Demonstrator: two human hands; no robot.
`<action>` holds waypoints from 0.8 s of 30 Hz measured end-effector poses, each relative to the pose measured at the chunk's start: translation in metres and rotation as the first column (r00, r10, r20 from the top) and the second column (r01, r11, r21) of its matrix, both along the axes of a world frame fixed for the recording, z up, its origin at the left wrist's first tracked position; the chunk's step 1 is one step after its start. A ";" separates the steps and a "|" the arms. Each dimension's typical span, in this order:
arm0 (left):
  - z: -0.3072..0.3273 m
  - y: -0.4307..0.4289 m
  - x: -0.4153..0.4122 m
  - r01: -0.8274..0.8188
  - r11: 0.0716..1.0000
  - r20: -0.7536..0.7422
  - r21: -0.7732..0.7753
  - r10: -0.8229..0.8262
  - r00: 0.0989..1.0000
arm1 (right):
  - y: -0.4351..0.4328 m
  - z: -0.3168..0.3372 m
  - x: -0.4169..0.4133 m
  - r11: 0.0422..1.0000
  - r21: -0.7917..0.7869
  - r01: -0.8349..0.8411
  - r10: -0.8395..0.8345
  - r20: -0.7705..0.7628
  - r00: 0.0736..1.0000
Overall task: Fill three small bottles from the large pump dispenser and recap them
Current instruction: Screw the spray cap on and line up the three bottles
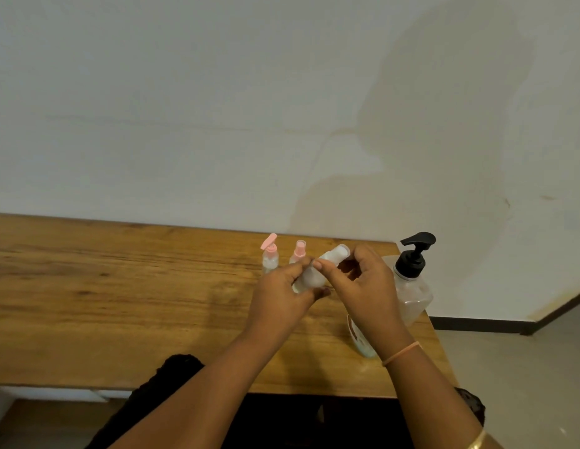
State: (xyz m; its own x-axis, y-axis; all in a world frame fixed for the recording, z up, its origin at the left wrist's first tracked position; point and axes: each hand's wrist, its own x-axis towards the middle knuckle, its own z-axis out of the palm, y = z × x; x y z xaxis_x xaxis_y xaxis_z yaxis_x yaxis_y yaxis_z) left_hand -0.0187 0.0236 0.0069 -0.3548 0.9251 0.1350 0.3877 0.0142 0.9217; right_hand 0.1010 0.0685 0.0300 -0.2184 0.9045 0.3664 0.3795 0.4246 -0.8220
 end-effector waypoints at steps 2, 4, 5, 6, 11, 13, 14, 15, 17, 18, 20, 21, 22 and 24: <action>0.003 -0.001 0.002 -0.010 1.000 0.017 -0.007 0.010 1.000 | -0.002 0.000 -0.004 0.999 0.009 0.053 -0.054 0.008 0.999; 0.004 0.000 0.004 -0.001 1.000 0.030 -0.014 0.001 1.000 | -0.002 0.000 -0.006 0.997 -0.001 0.077 -0.077 -0.005 0.997; 0.004 0.001 0.004 0.009 1.000 0.041 -0.017 -0.008 0.999 | -0.002 0.000 -0.006 0.997 -0.017 0.072 -0.073 -0.019 0.997; 0.004 0.001 0.005 0.021 1.000 0.055 -0.022 -0.019 0.998 | -0.003 0.000 -0.006 0.998 -0.038 0.051 -0.053 -0.041 0.998; 0.005 0.003 0.006 0.068 0.997 0.124 -0.023 -0.065 0.990 | -0.004 0.005 -0.001 0.991 -0.067 -0.119 0.105 -0.183 0.977; 0.006 0.003 0.005 0.066 0.998 0.136 -0.010 -0.064 0.989 | -0.004 0.007 0.001 0.984 -0.067 -0.163 0.143 -0.232 0.962; 0.006 0.003 0.005 0.064 0.998 0.135 -0.004 -0.063 0.989 | -0.004 0.007 0.002 0.981 -0.067 -0.183 0.160 -0.256 0.953; 0.006 0.003 0.005 0.065 0.998 0.132 -0.001 -0.064 0.989 | -0.004 0.007 0.003 0.978 -0.068 -0.198 0.173 -0.274 0.946; 0.005 0.003 0.006 0.067 0.998 0.127 -0.001 -0.066 0.990 | -0.003 0.006 0.003 0.970 -0.079 -0.230 0.199 -0.289 0.936; 0.004 0.004 0.006 0.067 0.998 0.123 0.001 -0.067 0.990 | -0.003 0.007 0.002 0.965 -0.088 -0.245 0.211 -0.289 0.934; 0.004 0.004 0.006 0.057 0.998 0.109 0.006 -0.058 0.992 | -0.002 0.007 0.000 0.957 -0.113 -0.266 0.221 -0.309 0.925; 0.003 0.004 0.006 0.050 0.999 0.100 0.010 -0.051 0.994 | -0.002 0.008 0.000 0.953 -0.130 -0.273 0.217 -0.331 0.918; 0.003 0.004 0.006 0.041 0.999 0.092 0.012 -0.042 0.995 | -0.002 0.008 0.000 0.951 -0.142 -0.273 0.211 -0.346 0.914; 0.002 0.003 0.006 0.021 1.000 0.068 0.010 -0.022 0.997 | -0.003 0.006 0.000 0.956 -0.159 -0.248 0.180 -0.350 0.919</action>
